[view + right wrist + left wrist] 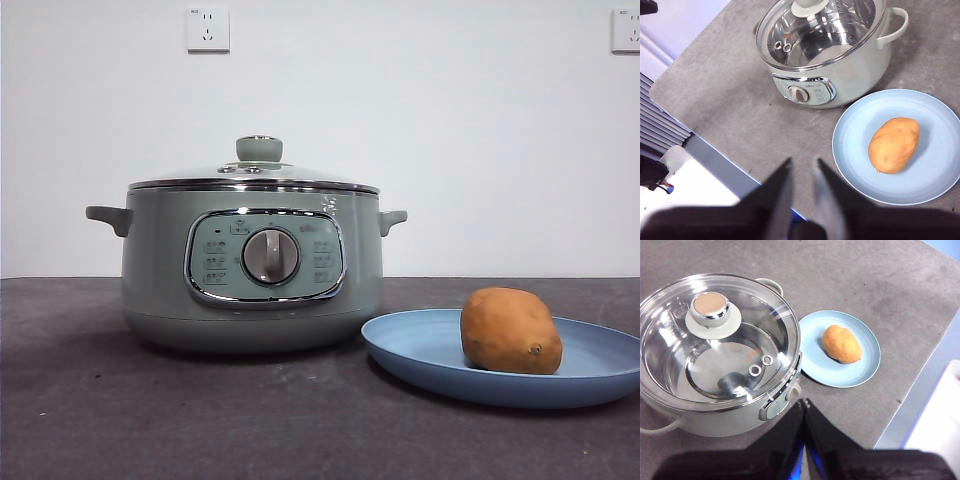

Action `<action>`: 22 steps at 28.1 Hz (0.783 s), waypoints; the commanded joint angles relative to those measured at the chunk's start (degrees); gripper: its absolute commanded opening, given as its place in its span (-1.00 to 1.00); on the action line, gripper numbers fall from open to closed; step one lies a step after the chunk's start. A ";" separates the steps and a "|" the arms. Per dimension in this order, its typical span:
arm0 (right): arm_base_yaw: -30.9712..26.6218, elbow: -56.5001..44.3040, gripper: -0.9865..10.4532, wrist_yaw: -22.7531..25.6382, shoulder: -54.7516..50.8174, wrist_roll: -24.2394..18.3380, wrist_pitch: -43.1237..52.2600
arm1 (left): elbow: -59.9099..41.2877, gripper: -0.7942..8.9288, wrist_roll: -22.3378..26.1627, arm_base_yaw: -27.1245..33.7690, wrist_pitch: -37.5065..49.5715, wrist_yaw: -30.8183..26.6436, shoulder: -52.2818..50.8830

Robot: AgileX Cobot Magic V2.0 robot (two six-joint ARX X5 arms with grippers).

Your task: Take the potato out from the steamer,put the potato on the plate,close the lid

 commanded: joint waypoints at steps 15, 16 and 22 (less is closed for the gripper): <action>0.07 -0.07 -0.83 0.22 -0.07 -0.48 0.24 | 0.13 -0.84 -0.17 -0.13 0.39 0.35 -0.02; 0.07 -0.07 -0.83 0.22 -0.07 -0.48 0.24 | 0.13 -0.84 -0.17 -0.13 0.68 0.35 -0.02; 0.07 -0.07 -0.83 0.22 -0.07 -0.48 0.24 | 0.13 -0.84 -1.14 -0.04 1.09 -0.46 -0.02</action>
